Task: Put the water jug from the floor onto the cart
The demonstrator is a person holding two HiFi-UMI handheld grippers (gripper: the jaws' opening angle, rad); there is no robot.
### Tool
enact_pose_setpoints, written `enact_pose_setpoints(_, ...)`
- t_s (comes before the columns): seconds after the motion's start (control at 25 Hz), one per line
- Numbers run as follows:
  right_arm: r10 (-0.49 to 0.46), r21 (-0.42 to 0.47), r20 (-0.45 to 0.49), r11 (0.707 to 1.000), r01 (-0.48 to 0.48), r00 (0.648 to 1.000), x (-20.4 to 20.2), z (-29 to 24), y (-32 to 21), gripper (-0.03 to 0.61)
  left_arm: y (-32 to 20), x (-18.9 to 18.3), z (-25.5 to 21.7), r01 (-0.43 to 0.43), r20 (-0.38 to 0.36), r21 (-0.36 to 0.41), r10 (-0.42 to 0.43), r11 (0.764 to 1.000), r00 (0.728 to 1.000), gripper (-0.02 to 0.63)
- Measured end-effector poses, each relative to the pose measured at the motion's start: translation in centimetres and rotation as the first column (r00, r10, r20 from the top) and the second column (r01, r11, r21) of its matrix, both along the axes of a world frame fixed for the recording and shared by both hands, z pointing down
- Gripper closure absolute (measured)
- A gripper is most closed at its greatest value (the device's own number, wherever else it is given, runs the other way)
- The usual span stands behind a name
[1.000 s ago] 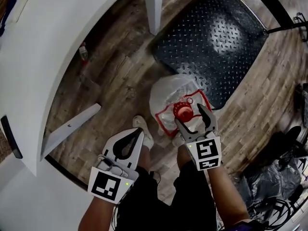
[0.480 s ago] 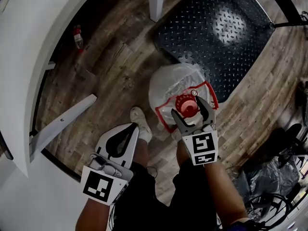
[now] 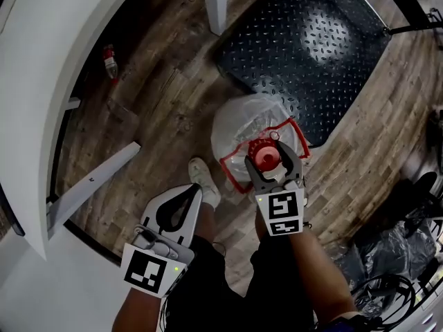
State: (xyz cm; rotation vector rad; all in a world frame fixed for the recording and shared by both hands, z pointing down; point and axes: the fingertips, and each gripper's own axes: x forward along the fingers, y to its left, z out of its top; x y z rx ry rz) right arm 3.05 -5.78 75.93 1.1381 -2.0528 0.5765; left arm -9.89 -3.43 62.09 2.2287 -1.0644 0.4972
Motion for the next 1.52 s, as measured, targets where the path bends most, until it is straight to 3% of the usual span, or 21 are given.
enact_pose_setpoints(0.2, -0.008, 0.02, -0.006, 1.0, 0.008, 1.0, 0.1, -0.6, 0.4, 0.264, -0.2, 1.0, -0.7, -0.007, -0.014, -0.012, 0.007, 1.0, 1.0, 0.615)
enact_pose_setpoints(0.48, 0.0, 0.039, 0.028, 0.999, -0.001, 1.0, -0.3, -4.9, 0.5, 0.264, -1.9, 0.7, -1.6, -0.006, 0.016, 0.029, 0.005, 1.0, 1.0, 0.615)
enact_pose_setpoints(0.72, 0.068, 0.035, 0.089, 0.997, -0.071, 0.994, 1.9, -11.2, -0.3, 0.264, -4.4, 1.3, -4.3, 0.007, 0.027, 0.078, -0.009, 0.997, 1.0, 0.615)
enact_pose_setpoints(1.12, 0.144, 0.109, 0.126, 0.981, -0.158, 0.982, 7.3, -22.7, -4.4, 0.264, -7.6, 4.5, -8.4, -0.009, 0.036, 0.119, 0.004, 0.993, 0.999, 0.615)
enact_pose_setpoints(1.52, 0.163, 0.146, 0.168, 0.971, -0.188, 0.972, 13.3, -25.9, -10.0, 0.264, -9.2, 8.7, -9.2, -0.002, 0.027, 0.131, -0.001, 0.991, 1.0, 0.615)
